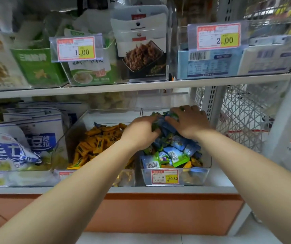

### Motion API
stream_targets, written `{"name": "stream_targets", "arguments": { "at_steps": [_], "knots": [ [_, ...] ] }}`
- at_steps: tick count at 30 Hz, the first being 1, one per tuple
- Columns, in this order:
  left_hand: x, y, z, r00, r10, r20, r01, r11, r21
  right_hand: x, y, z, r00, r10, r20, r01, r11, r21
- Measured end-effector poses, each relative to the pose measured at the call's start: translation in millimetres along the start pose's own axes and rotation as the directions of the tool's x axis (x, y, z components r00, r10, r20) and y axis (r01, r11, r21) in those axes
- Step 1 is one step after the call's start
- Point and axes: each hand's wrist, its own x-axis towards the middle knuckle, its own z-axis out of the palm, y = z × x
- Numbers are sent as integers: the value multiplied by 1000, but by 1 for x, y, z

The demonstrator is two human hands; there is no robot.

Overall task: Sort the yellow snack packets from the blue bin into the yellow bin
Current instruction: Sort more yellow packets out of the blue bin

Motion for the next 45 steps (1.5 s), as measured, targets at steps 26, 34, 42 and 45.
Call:
{"name": "stream_targets", "arguments": {
  "at_steps": [26,34,42,45],
  "knots": [
    [-175,-175,-30,991,-92,-100,102,989,107,70,-256,53,925,-341,170,249,879,406],
    [-180,-183,-28,991,-43,-129,46,999,25,131,-277,102,902,-205,379,90,950,300],
    [-179,-179,-26,985,-67,-161,70,997,10,131,-288,99,873,-234,427,210,972,103],
    [-178,-178,-26,985,-79,-154,82,997,16,123,-281,91,891,-264,369,196,958,211]
  ]
}}
